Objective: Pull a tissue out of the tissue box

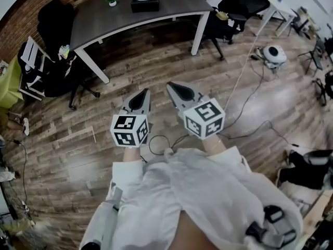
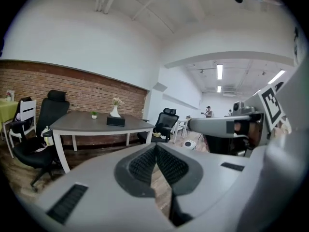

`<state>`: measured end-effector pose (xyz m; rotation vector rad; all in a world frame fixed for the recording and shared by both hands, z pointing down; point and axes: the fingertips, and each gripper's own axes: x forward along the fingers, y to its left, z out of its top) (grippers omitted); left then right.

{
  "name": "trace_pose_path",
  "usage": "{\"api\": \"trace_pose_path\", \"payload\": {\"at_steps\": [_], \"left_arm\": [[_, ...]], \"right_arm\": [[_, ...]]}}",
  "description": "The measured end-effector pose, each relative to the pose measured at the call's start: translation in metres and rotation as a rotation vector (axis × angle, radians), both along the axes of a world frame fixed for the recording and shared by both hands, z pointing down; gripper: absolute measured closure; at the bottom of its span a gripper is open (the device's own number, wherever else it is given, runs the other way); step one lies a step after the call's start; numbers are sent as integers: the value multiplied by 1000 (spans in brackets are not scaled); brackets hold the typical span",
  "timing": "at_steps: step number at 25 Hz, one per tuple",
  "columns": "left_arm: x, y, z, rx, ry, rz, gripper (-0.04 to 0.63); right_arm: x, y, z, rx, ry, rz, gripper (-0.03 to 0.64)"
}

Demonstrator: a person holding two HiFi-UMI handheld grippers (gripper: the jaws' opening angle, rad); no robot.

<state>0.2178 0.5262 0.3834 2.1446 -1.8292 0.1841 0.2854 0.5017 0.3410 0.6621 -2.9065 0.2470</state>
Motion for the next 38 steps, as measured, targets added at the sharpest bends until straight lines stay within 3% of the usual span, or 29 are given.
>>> {"api": "trace_pose_path", "payload": {"at_steps": [4,13,14,16,20,31,38], "left_arm": [[-1,1,0,16,3,36,591],[-29,-8,12,8,27,-11,589],[-31,-12,12,7,23,-15,589],[-35,-21,12,6,17,-23,583],[-54,-41,14,-7,9,-57,506],[-129,-165,-6,4,-34,-116,491],[-156,-251,-24,29,-45,-150,491]], "right_arm": [[-4,4,9,-35,-5,-32,617],[-6,-12,19,-18,41,44,615],[-6,-16,20,-18,42,45,605],[-9,-26,22,-24,45,44,510],[-29,-56,25,-24,39,24,506],[-108,-191,12,-8,16,-50,506],[-132,-277,0,9,15,-71,506]]}}
